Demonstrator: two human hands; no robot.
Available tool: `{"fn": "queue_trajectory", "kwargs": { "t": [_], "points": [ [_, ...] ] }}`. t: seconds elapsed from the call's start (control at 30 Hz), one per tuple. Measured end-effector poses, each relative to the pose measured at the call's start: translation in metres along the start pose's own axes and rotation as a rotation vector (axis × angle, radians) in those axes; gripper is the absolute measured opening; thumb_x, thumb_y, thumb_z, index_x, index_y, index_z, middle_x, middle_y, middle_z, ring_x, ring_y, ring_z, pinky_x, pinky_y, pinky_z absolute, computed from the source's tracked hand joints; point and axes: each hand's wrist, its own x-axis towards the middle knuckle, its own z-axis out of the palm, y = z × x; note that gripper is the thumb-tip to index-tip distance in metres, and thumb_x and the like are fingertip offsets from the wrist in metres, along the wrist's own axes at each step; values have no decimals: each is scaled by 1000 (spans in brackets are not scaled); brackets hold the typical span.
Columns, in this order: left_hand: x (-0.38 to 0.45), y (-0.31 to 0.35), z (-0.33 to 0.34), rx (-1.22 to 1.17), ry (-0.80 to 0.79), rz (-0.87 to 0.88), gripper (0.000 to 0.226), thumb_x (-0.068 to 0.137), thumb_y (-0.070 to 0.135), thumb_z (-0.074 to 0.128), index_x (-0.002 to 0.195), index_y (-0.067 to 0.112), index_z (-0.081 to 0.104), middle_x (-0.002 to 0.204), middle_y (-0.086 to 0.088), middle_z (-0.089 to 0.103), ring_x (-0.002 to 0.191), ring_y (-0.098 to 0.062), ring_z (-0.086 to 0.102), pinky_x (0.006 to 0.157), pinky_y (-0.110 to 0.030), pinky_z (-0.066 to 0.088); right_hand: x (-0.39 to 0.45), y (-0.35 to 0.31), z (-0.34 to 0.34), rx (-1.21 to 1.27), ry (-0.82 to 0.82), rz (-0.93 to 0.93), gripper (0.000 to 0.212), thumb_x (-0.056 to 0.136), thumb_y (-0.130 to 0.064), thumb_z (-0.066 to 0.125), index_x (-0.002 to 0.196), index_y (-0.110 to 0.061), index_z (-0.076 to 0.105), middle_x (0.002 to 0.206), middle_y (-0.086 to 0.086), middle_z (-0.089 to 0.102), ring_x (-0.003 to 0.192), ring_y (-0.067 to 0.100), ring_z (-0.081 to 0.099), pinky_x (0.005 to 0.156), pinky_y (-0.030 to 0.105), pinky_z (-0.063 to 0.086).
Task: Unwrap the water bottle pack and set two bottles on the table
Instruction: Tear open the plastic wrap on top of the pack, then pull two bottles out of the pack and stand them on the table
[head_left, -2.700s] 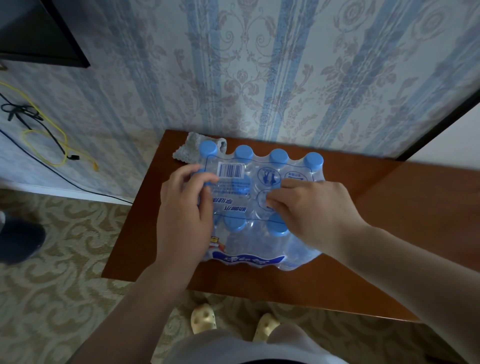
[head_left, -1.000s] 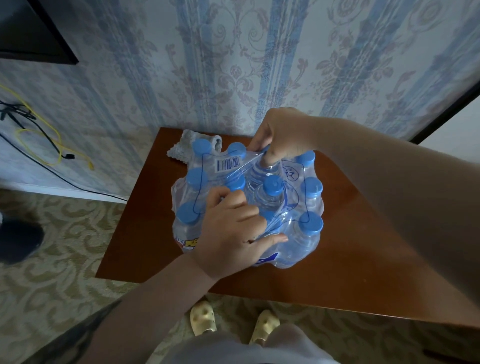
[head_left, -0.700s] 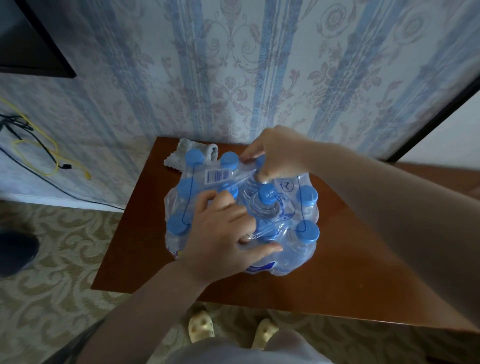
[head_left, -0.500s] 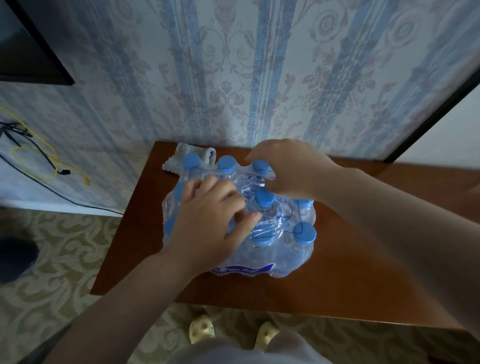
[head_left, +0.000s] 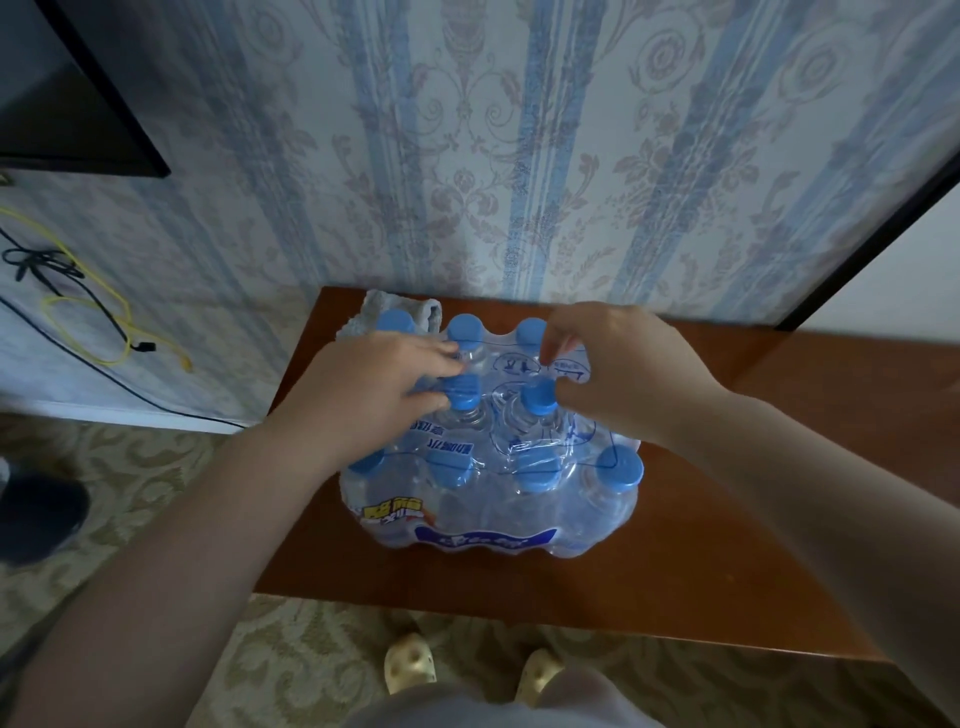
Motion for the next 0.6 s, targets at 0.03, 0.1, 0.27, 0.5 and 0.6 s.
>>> {"fn": "queue_trajectory", "kwargs": {
  "t": [0.03, 0.1, 0.27, 0.5, 0.6],
  "points": [
    [3, -1, -4, 12, -34, 16, 38, 87, 25, 66, 124, 35, 62, 137, 22, 53, 114, 11, 48, 93, -23, 38, -2, -1, 1, 9, 29, -15, 21, 72, -18, 63, 83, -35, 58, 91, -16, 61, 84, 12, 57, 65, 30, 48],
    [8, -1, -9, 40, -56, 35, 34, 88, 22, 62, 120, 35, 65, 133, 22, 56, 98, 18, 51, 84, -21, 42, -5, -8, 5, 14, 90, -102, 18, 72, -13, 64, 78, -30, 64, 79, -15, 55, 80, 9, 51, 64, 29, 45],
    [4, -5, 1, 139, 105, 63, 29, 93, 31, 53, 120, 38, 64, 100, 9, 76, 82, -12, 69, 65, -35, 54, 0, -29, 16, -125, 13, -193, 17, 83, -25, 55, 83, -27, 72, 72, -11, 56, 74, 15, 55, 56, 24, 39],
    [-7, -2, 29, -331, 331, -224, 37, 74, 22, 76, 108, 34, 70, 100, 12, 73, 89, -8, 67, 74, -36, 57, 19, -52, 38, -202, -81, -51, 43, 79, -61, 57, 80, -18, 60, 75, -2, 58, 63, 16, 51, 42, 25, 24],
    [-3, -1, 27, -303, 259, -169, 47, 69, 13, 75, 111, 30, 67, 110, 11, 68, 100, -8, 61, 83, -31, 53, 27, -58, 41, -269, -42, -38, 57, 69, -70, 61, 59, -20, 34, 59, -5, 40, 50, 11, 36, 41, 25, 19]
  ]
}}
